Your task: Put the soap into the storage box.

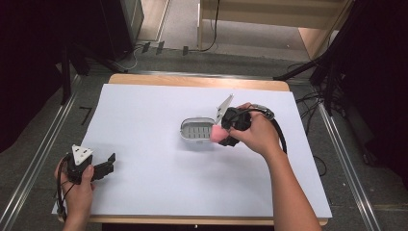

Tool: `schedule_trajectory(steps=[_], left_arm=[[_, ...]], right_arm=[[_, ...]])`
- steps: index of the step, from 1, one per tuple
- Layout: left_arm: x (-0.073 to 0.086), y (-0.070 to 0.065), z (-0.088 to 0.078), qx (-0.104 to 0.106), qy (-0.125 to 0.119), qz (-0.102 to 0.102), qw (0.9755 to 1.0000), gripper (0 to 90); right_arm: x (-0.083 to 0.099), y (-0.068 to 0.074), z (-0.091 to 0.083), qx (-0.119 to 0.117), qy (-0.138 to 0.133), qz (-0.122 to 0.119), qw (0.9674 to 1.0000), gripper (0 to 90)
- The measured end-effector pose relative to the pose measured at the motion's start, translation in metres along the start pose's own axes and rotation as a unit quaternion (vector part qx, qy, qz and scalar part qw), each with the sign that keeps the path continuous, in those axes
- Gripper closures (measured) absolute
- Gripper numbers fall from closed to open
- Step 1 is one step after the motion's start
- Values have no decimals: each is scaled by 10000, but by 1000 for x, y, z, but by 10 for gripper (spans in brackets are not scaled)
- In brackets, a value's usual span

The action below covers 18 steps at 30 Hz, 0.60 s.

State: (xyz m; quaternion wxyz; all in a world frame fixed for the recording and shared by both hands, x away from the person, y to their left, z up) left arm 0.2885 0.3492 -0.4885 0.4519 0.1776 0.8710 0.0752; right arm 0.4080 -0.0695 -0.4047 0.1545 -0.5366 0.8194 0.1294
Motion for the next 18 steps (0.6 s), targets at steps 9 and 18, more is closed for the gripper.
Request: schedule_trajectory(steps=[9,18], left_arm=[[0,0,0,10,-8,-25,10000,136],[0,0,0,10,4,-26,10000,136]], right_arm=[[-15,3,5,-25,1,-158,9999,389],[-31,4,11,-27,6,-289,9996,389]])
Point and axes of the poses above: each handheld gripper's, and its own axes: z roughly forward along the jaws, x roughly out of its underside, y roughly to its left, the point moved 4 cm from there along z, roughly forward along the jaws, and after that the axes turned 15 degrees about z, right-handed, at the moved point
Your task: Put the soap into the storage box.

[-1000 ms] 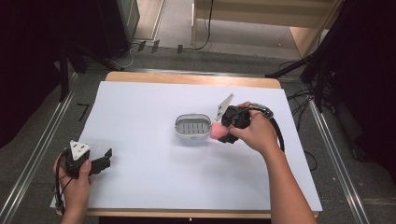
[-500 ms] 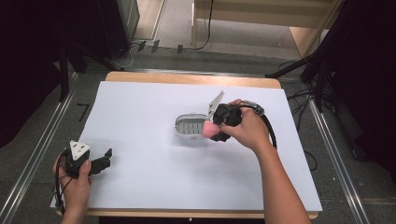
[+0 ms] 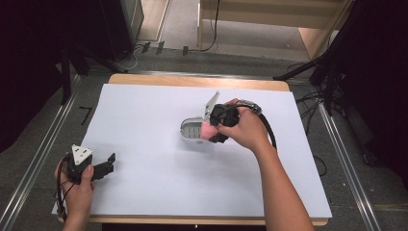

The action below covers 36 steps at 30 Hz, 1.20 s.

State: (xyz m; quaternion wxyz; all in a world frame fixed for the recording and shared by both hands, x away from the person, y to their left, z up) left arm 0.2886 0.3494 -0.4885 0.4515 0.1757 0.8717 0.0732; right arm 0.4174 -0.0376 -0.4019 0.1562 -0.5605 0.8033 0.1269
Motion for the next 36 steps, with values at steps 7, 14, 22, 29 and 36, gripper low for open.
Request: schedule_trajectory(steps=[7,14,22,29,36], left_arm=[[0,0,0,7,-15,-7,10000,136],[0,0,0,10,-10,-27,10000,136],[0,1,0,24,-10,-34,10000,136],[0,1,0,27,-3,-37,10000,136],[0,1,0,26,-7,-42,10000,136]], right_arm=[[-12,-2,7,-22,-3,-140,9999,389],[-22,-4,14,-27,27,-197,9998,389],[-31,-8,21,-38,79,-240,9997,389],[-36,-11,28,-56,146,-278,9995,388],[-40,-13,35,-66,217,-329,9992,389]])
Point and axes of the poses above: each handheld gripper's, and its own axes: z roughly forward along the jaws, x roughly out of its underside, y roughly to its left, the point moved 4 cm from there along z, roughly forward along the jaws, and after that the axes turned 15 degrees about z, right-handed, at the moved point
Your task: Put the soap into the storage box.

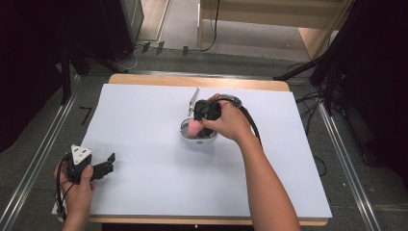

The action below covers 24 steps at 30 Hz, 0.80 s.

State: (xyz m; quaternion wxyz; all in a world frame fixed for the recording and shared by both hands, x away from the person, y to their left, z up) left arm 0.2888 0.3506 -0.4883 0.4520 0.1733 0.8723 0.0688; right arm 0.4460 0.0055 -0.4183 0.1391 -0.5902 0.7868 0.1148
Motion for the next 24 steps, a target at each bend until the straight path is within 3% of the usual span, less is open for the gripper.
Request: schedule_trajectory(steps=[12,13,15,19,20,24], left_arm=[[0,0,0,8,2,-2,10000,136],[0,0,0,9,1,-3,10000,136],[0,0,0,5,1,1,10000,136],[0,0,0,7,2,1,10000,136],[0,0,0,12,5,-1,10000,136],[0,0,0,2,0,-7,10000,136]], right_arm=[[0,-2,5,-21,20,-30,10000,386],[1,-1,6,-162,-8,-11,9999,366],[1,-1,2,-259,-150,40,9995,338],[4,-3,-6,-212,-260,173,9993,355],[7,-2,-9,-205,-238,342,9989,357],[15,-2,-13,-188,-411,517,9976,359]])
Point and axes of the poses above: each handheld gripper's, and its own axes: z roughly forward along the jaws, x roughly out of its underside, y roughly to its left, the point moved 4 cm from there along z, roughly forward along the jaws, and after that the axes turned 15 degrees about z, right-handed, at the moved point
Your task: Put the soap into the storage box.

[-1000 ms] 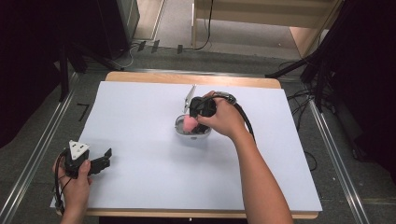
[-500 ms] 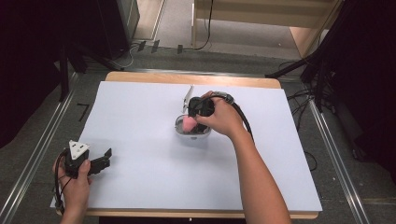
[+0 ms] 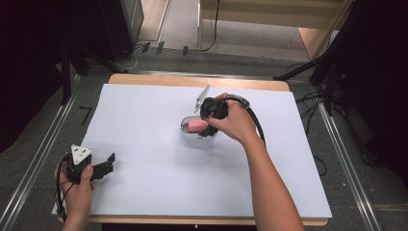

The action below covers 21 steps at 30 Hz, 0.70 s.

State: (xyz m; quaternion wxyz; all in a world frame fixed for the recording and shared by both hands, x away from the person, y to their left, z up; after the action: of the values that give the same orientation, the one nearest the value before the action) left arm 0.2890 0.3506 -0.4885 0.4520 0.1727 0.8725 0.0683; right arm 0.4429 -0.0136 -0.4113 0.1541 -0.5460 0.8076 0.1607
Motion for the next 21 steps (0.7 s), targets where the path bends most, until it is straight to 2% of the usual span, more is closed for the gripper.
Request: schedule_trajectory(steps=[7,14,21], left_arm=[[0,0,0,-11,7,18,10000,136],[0,-1,0,-26,16,25,10000,136],[0,-1,0,-23,11,30,10000,136]], right_arm=[[22,0,-5,54,-88,200,9997,342],[40,-1,-7,118,-249,324,9991,278],[60,-2,-11,169,-368,512,9979,166]])
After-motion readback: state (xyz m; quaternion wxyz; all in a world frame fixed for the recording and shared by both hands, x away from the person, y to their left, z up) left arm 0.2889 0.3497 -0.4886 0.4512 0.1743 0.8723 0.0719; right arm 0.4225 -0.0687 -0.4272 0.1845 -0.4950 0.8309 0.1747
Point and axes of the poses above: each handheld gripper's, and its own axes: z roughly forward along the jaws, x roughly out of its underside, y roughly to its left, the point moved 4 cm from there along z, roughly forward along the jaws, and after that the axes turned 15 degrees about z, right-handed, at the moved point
